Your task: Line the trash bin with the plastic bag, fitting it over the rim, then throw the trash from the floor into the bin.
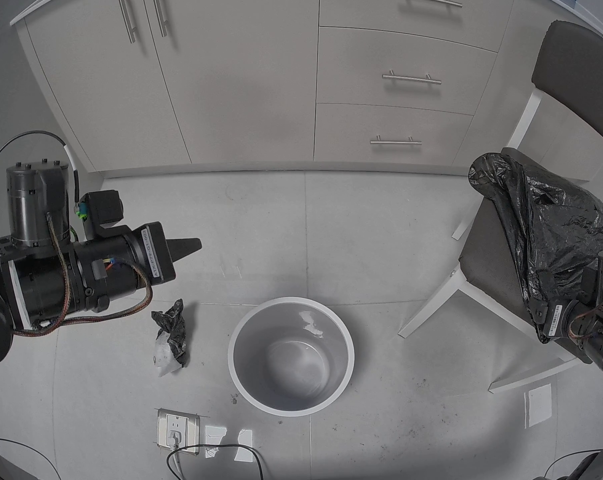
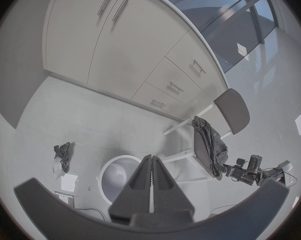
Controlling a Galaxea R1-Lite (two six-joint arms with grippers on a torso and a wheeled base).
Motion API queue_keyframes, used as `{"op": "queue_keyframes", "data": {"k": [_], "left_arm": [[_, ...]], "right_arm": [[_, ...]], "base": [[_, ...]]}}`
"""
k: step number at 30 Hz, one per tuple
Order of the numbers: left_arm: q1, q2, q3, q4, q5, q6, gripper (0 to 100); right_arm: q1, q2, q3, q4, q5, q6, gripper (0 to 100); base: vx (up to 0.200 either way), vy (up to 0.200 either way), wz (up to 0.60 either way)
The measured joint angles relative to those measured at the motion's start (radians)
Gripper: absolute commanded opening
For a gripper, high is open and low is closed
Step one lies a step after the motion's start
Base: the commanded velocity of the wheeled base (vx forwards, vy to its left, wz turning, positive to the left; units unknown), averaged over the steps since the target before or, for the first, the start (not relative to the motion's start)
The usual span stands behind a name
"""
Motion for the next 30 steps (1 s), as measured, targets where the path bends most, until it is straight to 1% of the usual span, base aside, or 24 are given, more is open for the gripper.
{"op": "queue_keyframes", "data": {"k": [5, 10, 17, 25, 30], "left_arm": [[0.001, 0.012, -0.018, 0.0, 0.0, 0.0, 0], [0.001, 0.026, -0.035, 0.0, -0.001, 0.0, 0], [0.002, 0.035, -0.045, 0.0, -0.001, 0.0, 0], [0.002, 0.041, -0.046, 0.0, -0.002, -0.004, 0], [0.002, 0.043, -0.047, 0.0, -0.002, -0.005, 0]], "right_arm": [[-0.012, 0.02, -0.011, -0.005, -0.032, -0.01, 100], [-0.024, 0.024, -0.016, -0.006, -0.039, -0.039, 100], [-0.047, 0.045, -0.035, -0.005, -0.036, -0.049, 100], [-0.112, 0.108, -0.07, -0.006, -0.019, -0.047, 100], [-0.13, 0.142, -0.085, -0.01, -0.004, -0.043, 100]], "base": [[0.0, 0.0, 0.0], [0.0, 0.0, 0.0], [0.0, 0.0, 0.0], [0.0, 0.0, 0.0], [0.0, 0.0, 0.0]]}}
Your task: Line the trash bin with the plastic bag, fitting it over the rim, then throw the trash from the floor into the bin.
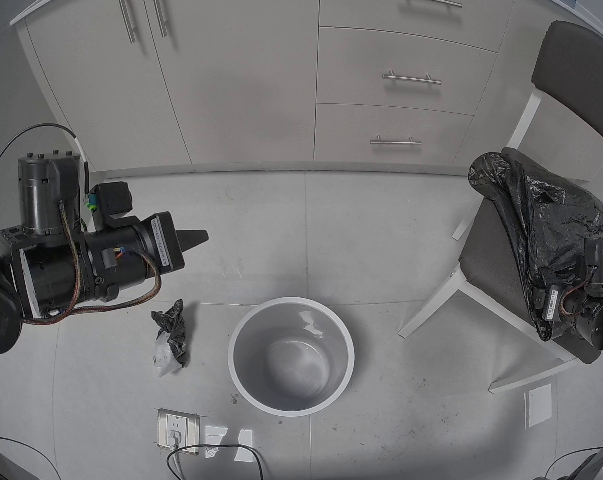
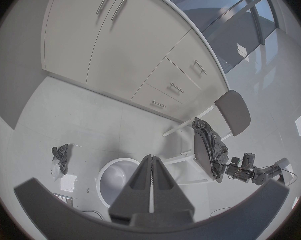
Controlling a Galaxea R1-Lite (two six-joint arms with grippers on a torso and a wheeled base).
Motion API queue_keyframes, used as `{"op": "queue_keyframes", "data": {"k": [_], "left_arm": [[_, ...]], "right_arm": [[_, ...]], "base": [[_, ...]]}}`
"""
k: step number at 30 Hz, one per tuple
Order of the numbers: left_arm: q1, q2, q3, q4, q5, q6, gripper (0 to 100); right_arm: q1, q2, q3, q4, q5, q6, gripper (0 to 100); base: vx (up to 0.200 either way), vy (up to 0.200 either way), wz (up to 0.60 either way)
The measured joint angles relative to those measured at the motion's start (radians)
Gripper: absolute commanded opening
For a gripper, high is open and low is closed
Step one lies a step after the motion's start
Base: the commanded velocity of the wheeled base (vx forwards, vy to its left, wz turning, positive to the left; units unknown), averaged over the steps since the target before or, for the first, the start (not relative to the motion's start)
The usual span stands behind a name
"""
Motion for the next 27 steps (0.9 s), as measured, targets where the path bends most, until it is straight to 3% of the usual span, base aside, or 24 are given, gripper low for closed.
{"op": "queue_keyframes", "data": {"k": [1, 15, 21, 24, 27], "left_arm": [[0.0, 0.001, 0.0, 0.0, 0.0, 0.0, 0], [0.0, 0.015, 0.004, 0.0, -0.002, -0.001, 0], [0.001, 0.015, 0.013, -0.001, -0.02, -0.001, 0], [0.003, 0.013, 0.022, -0.014, -0.087, -0.002, 0], [0.01, 0.011, 0.037, -0.045, -0.169, -0.009, 0]], "right_arm": [[-0.001, 0.004, -0.002, 0.0, 0.001, 0.0, 0], [0.004, 0.015, -0.013, -0.005, 0.047, 0.029, 0], [0.021, 0.018, -0.082, -0.03, 0.099, 0.153, 0], [0.029, 0.016, -0.13, -0.034, 0.136, 0.235, 0], [0.035, 0.006, -0.175, -0.03, 0.214, 0.307, 0]], "base": [[0.0, 0.0, 0.0], [0.0, 0.0, 0.0], [0.0, 0.0, 0.0], [0.0, 0.0, 0.0], [0.0, 0.0, 0.0]]}}
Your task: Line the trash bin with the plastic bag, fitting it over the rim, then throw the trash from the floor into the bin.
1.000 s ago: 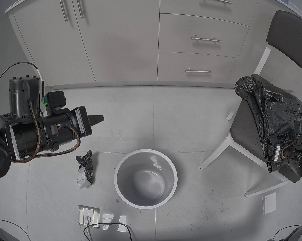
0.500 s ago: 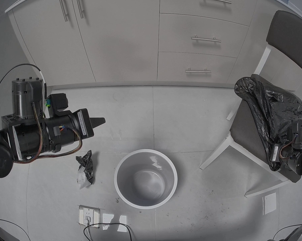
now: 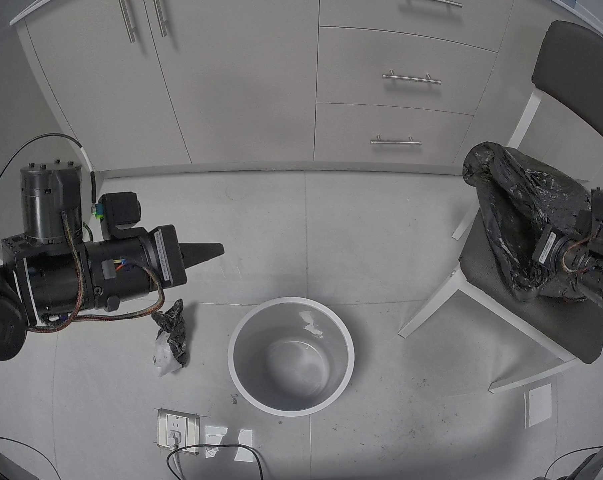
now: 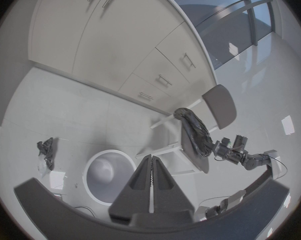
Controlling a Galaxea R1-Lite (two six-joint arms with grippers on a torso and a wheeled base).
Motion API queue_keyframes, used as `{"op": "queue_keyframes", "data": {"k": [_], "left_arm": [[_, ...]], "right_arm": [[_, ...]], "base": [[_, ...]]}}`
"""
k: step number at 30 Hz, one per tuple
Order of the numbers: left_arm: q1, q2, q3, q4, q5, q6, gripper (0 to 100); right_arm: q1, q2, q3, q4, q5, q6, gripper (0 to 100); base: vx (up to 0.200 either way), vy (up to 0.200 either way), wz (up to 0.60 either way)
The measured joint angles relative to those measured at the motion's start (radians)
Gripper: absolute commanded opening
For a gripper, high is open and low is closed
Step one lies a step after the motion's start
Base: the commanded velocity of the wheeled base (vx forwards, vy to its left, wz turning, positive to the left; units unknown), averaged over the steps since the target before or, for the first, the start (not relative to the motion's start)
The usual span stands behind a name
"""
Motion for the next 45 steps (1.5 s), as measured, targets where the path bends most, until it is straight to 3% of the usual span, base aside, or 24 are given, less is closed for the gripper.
{"op": "queue_keyframes", "data": {"k": [4, 10, 14, 18, 26, 27, 36, 39, 45], "left_arm": [[0.018, -0.001, 0.023, -0.049, -0.084, -0.009, 0], [0.031, -0.017, 0.088, -0.097, -0.252, 0.043, 0], [0.029, -0.034, 0.13, -0.123, -0.329, 0.099, 0], [0.023, -0.043, 0.148, -0.128, -0.346, 0.115, 0], [-0.027, -0.042, 0.154, -0.106, -0.262, 0.119, 0], [-0.036, -0.039, 0.152, -0.103, -0.254, 0.119, 100], [-0.057, 0.057, 0.104, -0.125, -0.247, 0.103, 100], [-0.064, 0.102, 0.075, -0.143, -0.248, 0.041, 100], [-0.089, 0.185, -0.001, -0.222, -0.246, -0.19, 100]], "right_arm": [[0.007, -0.044, -0.063, 0.063, 0.175, 0.083, 0], [0.035, -0.141, -0.185, 0.27, 0.34, 0.195, 0], [0.058, -0.18, -0.263, 0.37, 0.382, 0.221, 0], [0.108, -0.205, -0.337, 0.462, 0.393, 0.223, 0], [0.208, -0.222, -0.479, 0.588, 0.391, 0.198, 0], [0.219, -0.224, -0.494, 0.6, 0.391, 0.195, 0], [0.28, -0.273, -0.521, 0.651, 0.398, 0.192, 0], [0.295, -0.298, -0.506, 0.658, 0.4, 0.193, 0], [0.317, -0.332, -0.495, 0.66, 0.402, 0.193, 0]], "base": [[0.0, 0.0, 0.0], [0.0, 0.0, 0.0], [0.0, 0.0, 0.0], [0.0, 0.0, 0.0], [0.0, 0.0, 0.0], [0.0, 0.0, 0.0], [0.0, 0.0, 0.0], [0.0, 0.0, 0.0], [0.0, 0.0, 0.0]]}}
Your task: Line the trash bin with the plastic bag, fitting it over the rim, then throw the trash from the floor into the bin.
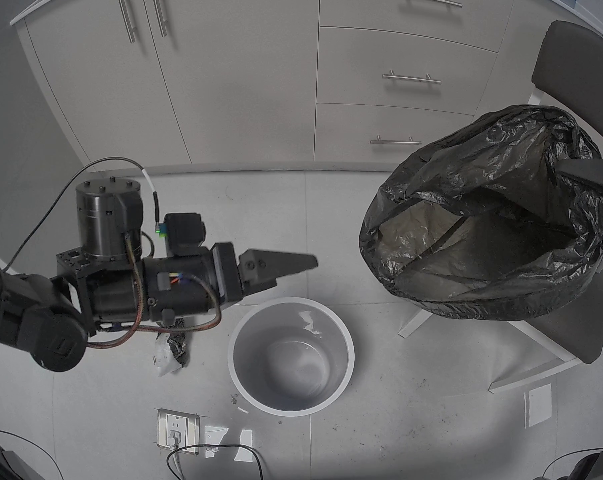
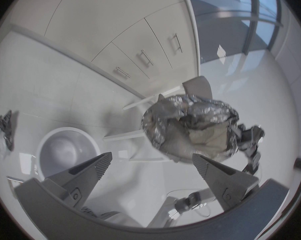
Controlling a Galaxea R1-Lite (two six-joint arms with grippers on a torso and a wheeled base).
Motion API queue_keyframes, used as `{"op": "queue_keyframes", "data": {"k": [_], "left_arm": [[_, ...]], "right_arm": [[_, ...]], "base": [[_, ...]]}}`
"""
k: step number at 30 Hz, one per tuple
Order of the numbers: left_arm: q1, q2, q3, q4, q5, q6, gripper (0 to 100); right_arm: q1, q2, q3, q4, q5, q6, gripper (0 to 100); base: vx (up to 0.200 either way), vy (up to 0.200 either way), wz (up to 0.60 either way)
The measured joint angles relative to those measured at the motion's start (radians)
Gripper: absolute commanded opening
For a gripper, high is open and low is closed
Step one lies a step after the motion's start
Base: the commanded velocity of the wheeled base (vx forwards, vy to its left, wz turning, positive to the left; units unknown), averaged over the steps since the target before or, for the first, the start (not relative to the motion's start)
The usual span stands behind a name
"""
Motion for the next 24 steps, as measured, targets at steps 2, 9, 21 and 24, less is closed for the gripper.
{"op": "queue_keyframes", "data": {"k": [2, 9, 21, 24], "left_arm": [[-0.016, 0.034, -0.03, -0.053, 0.001, -0.069, 100], [-0.083, 0.133, -0.088, -0.155, 0.021, -0.114, 100], [-0.149, 0.309, -0.214, -0.181, 0.133, -0.119, 100], [-0.151, 0.336, -0.233, -0.181, 0.171, -0.119, 100]], "right_arm": [[0.01, -0.007, -0.002, 0.0, 0.001, 0.0, 0], [0.039, -0.017, -0.051, 0.013, 0.021, 0.0, 0], [0.071, -0.023, -0.087, 0.033, 0.062, 0.001, 0], [0.076, -0.032, -0.089, 0.035, 0.063, 0.003, 0]], "base": [[0.0, 0.0, 0.0], [0.0, 0.0, 0.0], [0.0, 0.0, 0.0], [0.0, 0.0, 0.0]]}}
